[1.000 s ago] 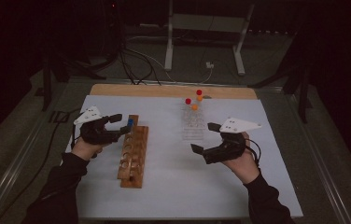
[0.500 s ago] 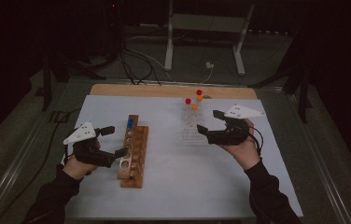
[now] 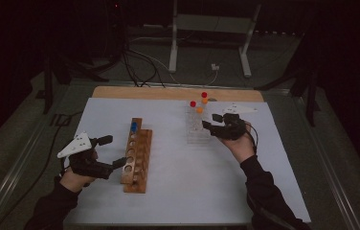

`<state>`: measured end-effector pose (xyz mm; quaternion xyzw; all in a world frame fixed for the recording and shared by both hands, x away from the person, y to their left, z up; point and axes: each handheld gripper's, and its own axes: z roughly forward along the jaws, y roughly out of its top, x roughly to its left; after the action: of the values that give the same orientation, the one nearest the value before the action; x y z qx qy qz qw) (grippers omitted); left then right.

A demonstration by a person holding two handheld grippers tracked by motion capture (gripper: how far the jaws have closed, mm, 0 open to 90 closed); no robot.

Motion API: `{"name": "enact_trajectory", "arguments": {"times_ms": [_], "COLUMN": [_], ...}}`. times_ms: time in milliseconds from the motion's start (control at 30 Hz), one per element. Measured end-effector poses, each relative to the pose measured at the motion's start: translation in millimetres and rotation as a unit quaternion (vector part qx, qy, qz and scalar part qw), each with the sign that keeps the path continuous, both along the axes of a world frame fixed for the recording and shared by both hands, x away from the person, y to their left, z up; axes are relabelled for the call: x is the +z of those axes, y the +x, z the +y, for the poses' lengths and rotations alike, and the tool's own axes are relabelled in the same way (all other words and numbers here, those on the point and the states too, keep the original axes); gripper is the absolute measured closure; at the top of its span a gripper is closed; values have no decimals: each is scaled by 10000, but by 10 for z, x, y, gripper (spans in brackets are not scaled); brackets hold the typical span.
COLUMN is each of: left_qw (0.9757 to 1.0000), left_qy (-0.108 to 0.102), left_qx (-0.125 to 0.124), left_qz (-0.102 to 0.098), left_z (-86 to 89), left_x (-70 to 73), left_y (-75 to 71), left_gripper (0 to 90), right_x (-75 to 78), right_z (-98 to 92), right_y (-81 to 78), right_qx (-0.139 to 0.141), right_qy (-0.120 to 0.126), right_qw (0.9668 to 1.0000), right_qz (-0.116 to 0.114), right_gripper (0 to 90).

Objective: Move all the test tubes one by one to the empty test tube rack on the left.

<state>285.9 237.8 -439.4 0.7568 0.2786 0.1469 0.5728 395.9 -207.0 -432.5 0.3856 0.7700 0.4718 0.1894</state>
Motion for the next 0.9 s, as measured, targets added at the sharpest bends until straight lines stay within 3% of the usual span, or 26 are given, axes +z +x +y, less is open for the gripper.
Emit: {"name": "enact_trajectory", "arguments": {"times_ms": [167,433,900], "left_qw": [10000,10000,10000], "left_qy": [-63,-58,-46], "left_qx": [13,13,-21], "left_qz": [21,9,5], "left_z": [26,45,37], "left_x": [0,1,10], "left_y": [2,-2,-5], "left_gripper": [21,21,21], "right_x": [-94,-215,-317], "right_z": [61,138,287], "right_y": [152,358,533], "right_qx": [-93,-182,-331], "right_qy": [-162,-261,-331], "right_qw": [9998,9985,9967], "right_qz": [84,439,663], "right_gripper": [521,603,679]}}
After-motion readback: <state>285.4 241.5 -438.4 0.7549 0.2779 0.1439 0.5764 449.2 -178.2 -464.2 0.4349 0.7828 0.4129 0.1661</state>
